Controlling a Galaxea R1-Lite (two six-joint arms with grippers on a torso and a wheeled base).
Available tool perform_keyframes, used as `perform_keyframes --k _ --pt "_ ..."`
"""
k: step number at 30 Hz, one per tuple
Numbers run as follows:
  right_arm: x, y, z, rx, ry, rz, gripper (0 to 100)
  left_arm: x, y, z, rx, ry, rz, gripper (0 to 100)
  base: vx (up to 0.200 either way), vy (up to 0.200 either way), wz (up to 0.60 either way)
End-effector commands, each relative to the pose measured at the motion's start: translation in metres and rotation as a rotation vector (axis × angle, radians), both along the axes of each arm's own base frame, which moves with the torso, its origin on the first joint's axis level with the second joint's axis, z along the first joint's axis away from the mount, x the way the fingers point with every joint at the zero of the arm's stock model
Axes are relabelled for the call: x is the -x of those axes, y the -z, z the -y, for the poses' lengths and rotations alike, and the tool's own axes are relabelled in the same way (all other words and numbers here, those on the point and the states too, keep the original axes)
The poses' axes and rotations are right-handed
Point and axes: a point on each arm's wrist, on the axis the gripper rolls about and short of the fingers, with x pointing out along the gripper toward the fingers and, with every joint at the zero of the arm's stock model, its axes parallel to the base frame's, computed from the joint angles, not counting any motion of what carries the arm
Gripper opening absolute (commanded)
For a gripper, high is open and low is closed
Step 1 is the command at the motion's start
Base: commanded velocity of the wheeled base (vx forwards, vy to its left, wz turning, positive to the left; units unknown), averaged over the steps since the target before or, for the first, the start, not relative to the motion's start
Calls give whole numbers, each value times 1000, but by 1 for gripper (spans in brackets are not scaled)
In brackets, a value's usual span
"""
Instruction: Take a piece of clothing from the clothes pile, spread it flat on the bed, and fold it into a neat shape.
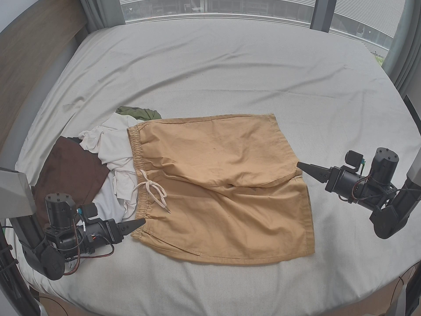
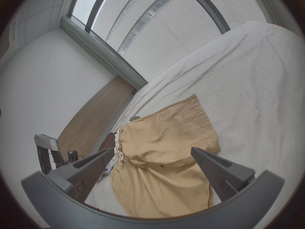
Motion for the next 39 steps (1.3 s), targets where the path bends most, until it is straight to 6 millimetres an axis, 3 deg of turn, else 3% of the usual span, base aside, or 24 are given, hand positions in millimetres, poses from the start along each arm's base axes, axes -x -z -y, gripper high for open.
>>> perform_keyframes --k 1,6,25,26,39 --pt "1 0 -1 1 -4 -1 100 0 11 0 -5 0 -62 100 0 0 0" --pt "1 0 -1 1 -4 -1 100 -5 25 -1 -5 -7 -102 100 0 0 0" --pt "0 2 -3 2 -5 -6 100 -11 31 4 31 -13 -136 100 0 0 0" --pt "0 2 -3 2 -5 -6 100 -12 32 4 31 -13 -136 0 0 0 0" --pt "8 11 0 55 -8 -11 100 -20 43 3 38 -22 -88 0 0 0 0"
